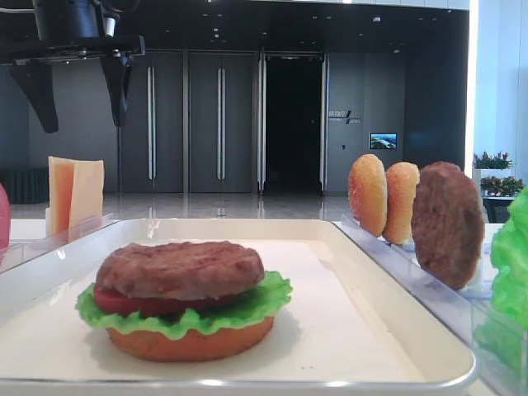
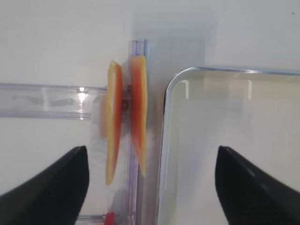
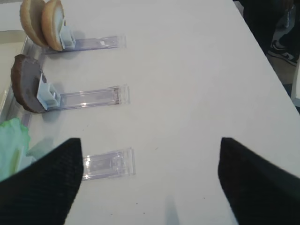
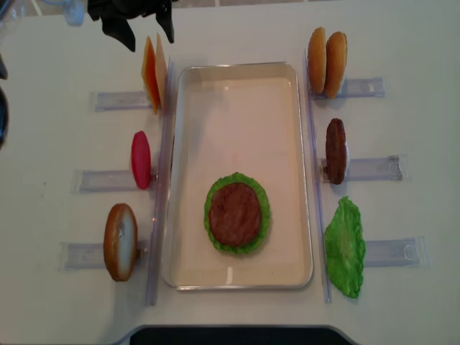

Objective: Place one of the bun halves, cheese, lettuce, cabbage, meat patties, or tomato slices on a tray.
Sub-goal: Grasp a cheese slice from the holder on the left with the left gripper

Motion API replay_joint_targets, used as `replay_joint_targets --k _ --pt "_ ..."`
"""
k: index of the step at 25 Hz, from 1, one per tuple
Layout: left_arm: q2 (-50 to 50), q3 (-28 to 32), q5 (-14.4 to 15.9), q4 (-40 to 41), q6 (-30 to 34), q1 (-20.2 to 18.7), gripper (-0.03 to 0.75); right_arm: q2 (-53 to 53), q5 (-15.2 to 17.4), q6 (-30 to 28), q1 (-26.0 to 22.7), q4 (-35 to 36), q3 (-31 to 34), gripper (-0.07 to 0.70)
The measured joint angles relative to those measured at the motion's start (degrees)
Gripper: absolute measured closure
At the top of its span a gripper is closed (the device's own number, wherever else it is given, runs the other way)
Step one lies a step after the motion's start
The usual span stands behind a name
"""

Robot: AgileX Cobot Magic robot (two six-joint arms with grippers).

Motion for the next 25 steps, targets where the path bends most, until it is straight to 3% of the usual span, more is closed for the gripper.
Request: replay_joint_targets --k 13,25 --pt "2.1 0.0 -0.1 -1.2 -0.1 0.1 0.071 0.0 0.0 0.0 0.0 0.0 0.0 0.044" --pt "3.0 0.0 -2.5 -4.6 -0.1 0.1 0.072 0.0 0.0 0.0 0.0 0.0 0.0 0.044"
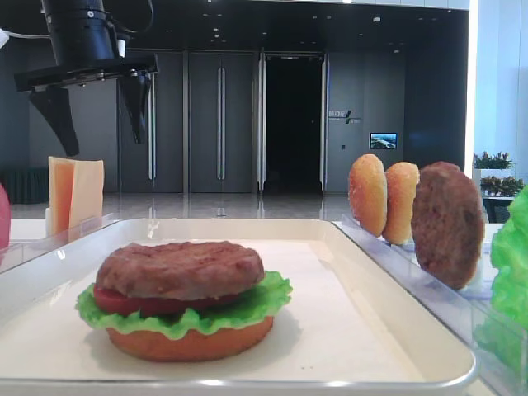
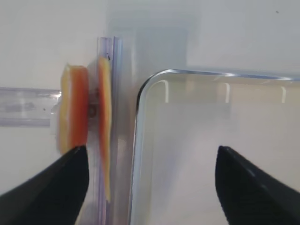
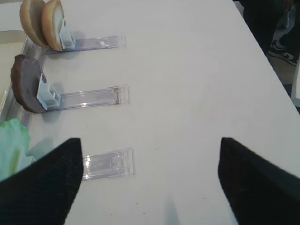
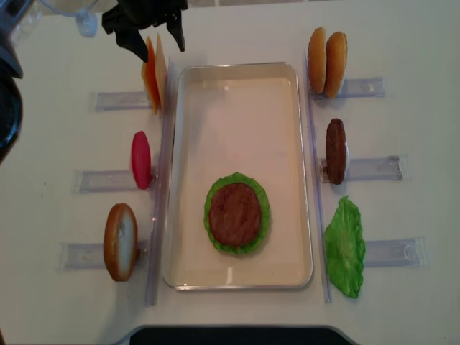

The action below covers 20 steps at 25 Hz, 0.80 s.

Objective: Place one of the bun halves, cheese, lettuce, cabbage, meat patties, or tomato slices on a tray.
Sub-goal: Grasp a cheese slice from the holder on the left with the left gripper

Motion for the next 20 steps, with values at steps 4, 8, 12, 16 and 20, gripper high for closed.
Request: replay_joint_targets --k 4,8,12,16,20 --pt "0.0 0.0 -0.4 -0.7 0.1 0.0 0.072 0.0 0.0 0.0 0.0 0.0 0.0 0.044" --pt "0.8 0.0 -0.6 -0.7 0.1 0.0 0.072 0.0 0.0 0.0 0.0 0.0 0.0 0.044" --pt "1.8 0.0 -0.7 -0.7 0.1 0.0 0.072 0.0 0.0 0.0 0.0 0.0 0.0 0.044" --pt "2.2 0.0 -0.8 -0.2 0.3 0.0 0.072 0.0 0.0 0.0 0.0 0.0 0.0 0.044" --pt "2.2 0.0 -1.0 1.3 0.6 0.0 0.072 0.0 0.0 0.0 0.0 0.0 0.0 0.044"
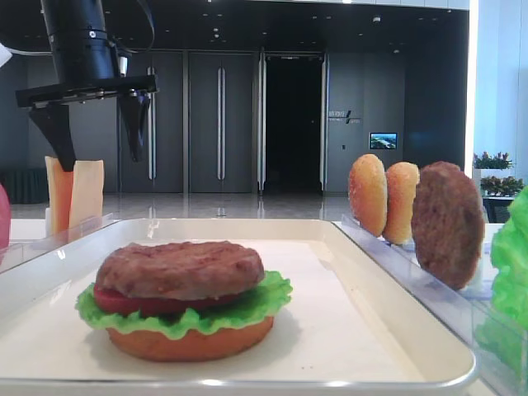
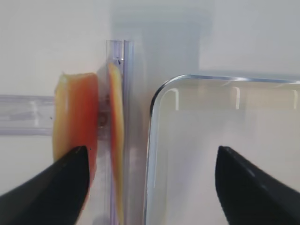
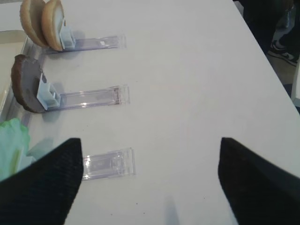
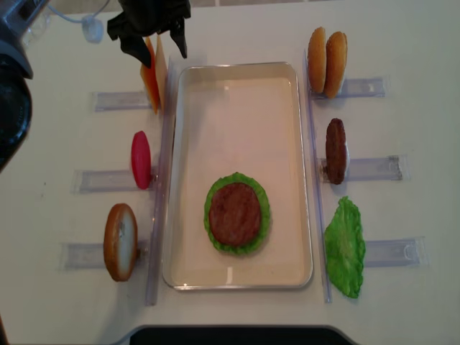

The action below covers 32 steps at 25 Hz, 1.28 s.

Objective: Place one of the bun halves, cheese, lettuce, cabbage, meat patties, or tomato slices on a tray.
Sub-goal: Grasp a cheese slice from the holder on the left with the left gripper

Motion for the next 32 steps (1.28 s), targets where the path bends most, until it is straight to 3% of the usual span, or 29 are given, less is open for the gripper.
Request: replay_joint_targets --k 12,15,18,19,24,26,32 --pt "2.0 -0.1 0.0 1.3 0.4 0.0 0.072 0.0 0.0 0.0 0.0 0.0 0.0 0.044" --pt "2.0 -0.1 0.0 1.5 0.5 0.0 0.103 0.0 0.0 0.0 0.0 0.0 0.0 0.044" --pt "2.0 -0.1 0.0 2.3 0.5 0.0 0.293 0.0 0.0 0.0 0.0 0.0 0.0 0.044" --pt "2.0 -0.1 0.0 2.3 0.5 0.0 0.293 0.0 0.0 0.0 0.0 0.0 0.0 0.044" --pt "2.1 -0.1 -0.1 2.6 0.7 0.0 0.629 0.0 0.0 0.0 0.0 0.0 0.0 0.044" --pt "2.1 -0.1 -0.2 2.9 0.9 0.0 0.68 0.0 0.0 0.0 0.0 0.0 0.0 0.044" --pt "2.1 -0.3 0.1 2.6 0.9 0.0 0.691 0.0 0.0 0.0 0.0 0.0 0.0 0.044"
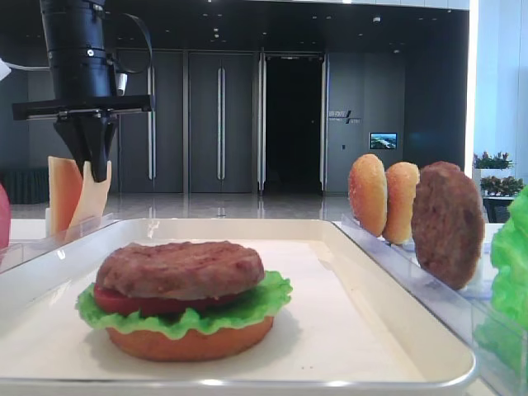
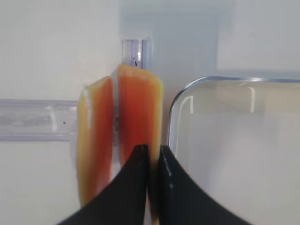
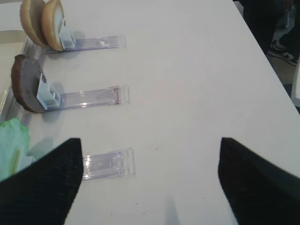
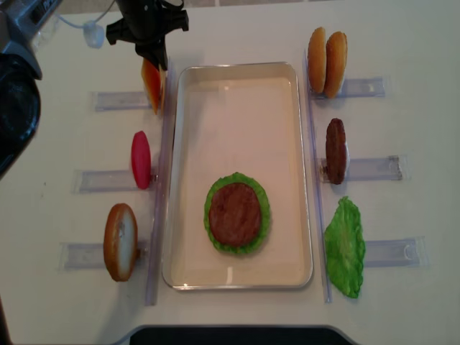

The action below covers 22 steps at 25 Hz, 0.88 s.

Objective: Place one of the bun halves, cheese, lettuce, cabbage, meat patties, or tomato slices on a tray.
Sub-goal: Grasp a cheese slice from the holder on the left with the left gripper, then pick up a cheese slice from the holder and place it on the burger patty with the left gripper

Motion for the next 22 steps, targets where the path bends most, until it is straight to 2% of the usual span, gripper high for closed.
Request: replay_joint_targets --k 4,8,14,16,19,22 --pt "0.0 -3.7 2.7 -2.6 1.6 -0.2 0.692 0.0 0.0 0.0 0.0 0.0 0.0 0.044" --pt "-1.9 -7.7 2.9 -9.3 3.7 -0.8 0.692 0.0 0.0 0.0 0.0 0.0 0.0 0.044" --pt "-6.4 -8.0 3.5 -18.4 8.6 -3.0 0.692 0.0 0.0 0.0 0.0 0.0 0.0 0.044" --pt "-8.0 -6.6 3.5 -20.7 10.5 -4.0 0.692 0.0 0.0 0.0 0.0 0.0 0.0 0.044" --pt "-11.0 -1.2 3.4 -25.4 13.8 -5.0 0.692 0.0 0.0 0.0 0.0 0.0 0.0 0.044" --pt "-15.6 6.6 0.0 -29.5 16.9 -5.6 0.692 0.0 0.0 0.0 0.0 0.0 0.0 0.044"
